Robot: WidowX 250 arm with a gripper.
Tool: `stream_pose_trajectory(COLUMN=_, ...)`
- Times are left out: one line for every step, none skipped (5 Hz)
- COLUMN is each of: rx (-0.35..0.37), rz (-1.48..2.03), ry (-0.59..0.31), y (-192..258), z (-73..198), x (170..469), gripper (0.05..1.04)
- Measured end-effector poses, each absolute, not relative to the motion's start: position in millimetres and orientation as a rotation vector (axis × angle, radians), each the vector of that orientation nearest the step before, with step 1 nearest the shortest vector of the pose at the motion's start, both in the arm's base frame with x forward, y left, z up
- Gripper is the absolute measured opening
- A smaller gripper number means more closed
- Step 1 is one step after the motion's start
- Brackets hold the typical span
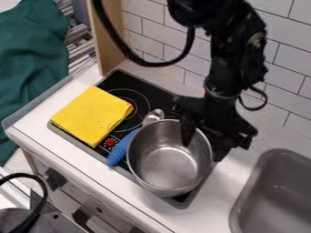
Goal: Move the silver pan to the right burner
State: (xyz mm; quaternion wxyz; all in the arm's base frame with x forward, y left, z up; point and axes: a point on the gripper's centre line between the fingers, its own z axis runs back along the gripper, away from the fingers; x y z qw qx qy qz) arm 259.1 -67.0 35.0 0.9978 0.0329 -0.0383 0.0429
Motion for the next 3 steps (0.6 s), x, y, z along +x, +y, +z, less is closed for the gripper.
stream_pose_trajectory(rx=0.056, rz=0.108, ry=-0.119, y=-66.6, z=52.5, x=259.9, gripper=1.008)
stream_pose_trajectory(rx=0.038, rz=0.113, ry=-0.127, y=-68.9, z=54.1, x=260.9, gripper=1.005)
stream_pose_trajectory(rx=0.015, rz=0.119, ry=-0.130, y=-70.1, z=53.4, x=261.8, gripper=1.003)
